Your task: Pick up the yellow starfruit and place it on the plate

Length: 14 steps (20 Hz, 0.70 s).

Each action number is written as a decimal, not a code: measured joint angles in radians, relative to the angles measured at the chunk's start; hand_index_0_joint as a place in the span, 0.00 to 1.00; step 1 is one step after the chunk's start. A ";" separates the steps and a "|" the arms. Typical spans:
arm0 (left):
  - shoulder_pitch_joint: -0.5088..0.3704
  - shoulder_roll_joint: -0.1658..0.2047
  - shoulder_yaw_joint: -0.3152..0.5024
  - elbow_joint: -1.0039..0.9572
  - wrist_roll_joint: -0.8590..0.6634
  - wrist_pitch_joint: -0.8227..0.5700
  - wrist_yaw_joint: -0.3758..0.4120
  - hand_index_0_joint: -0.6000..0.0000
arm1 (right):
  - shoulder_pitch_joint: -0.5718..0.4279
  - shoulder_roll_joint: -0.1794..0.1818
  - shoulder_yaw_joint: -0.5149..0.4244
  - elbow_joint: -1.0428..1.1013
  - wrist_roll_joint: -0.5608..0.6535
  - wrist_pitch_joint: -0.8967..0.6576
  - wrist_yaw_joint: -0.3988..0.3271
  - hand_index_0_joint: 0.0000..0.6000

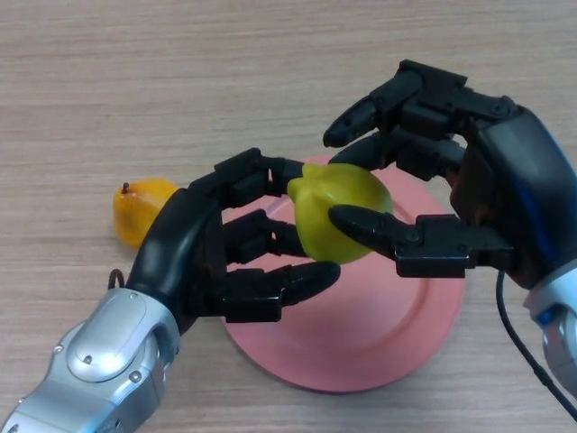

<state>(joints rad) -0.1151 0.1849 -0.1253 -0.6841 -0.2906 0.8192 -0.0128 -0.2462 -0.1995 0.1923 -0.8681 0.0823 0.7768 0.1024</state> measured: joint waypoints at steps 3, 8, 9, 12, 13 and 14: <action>-0.006 0.000 0.024 -0.001 0.001 0.048 -0.001 0.00 | -0.002 0.000 0.001 -0.007 0.050 0.000 -0.008 1.00; -0.002 0.003 0.099 -0.001 -0.008 0.039 0.013 0.00 | 0.006 0.001 -0.001 0.004 0.091 -0.068 -0.003 1.00; 0.004 0.007 0.108 -0.001 -0.012 0.020 0.013 0.00 | 0.003 0.002 0.004 0.037 0.025 -0.153 0.021 1.00; 0.017 0.009 0.114 -0.001 -0.053 -0.035 0.013 0.00 | -0.007 0.003 -0.024 0.077 -0.087 -0.243 0.046 0.58; 0.017 0.009 0.118 -0.001 -0.055 -0.047 0.014 0.00 | -0.005 0.003 -0.026 0.078 -0.087 -0.243 0.050 0.33; 0.017 0.009 0.128 -0.001 -0.076 -0.057 0.019 0.00 | -0.001 0.003 -0.027 0.082 -0.093 -0.249 0.064 0.17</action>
<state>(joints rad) -0.0981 0.1943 0.0025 -0.6855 -0.3669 0.7619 0.0067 -0.2470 -0.1967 0.1657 -0.7860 -0.0104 0.5281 0.1662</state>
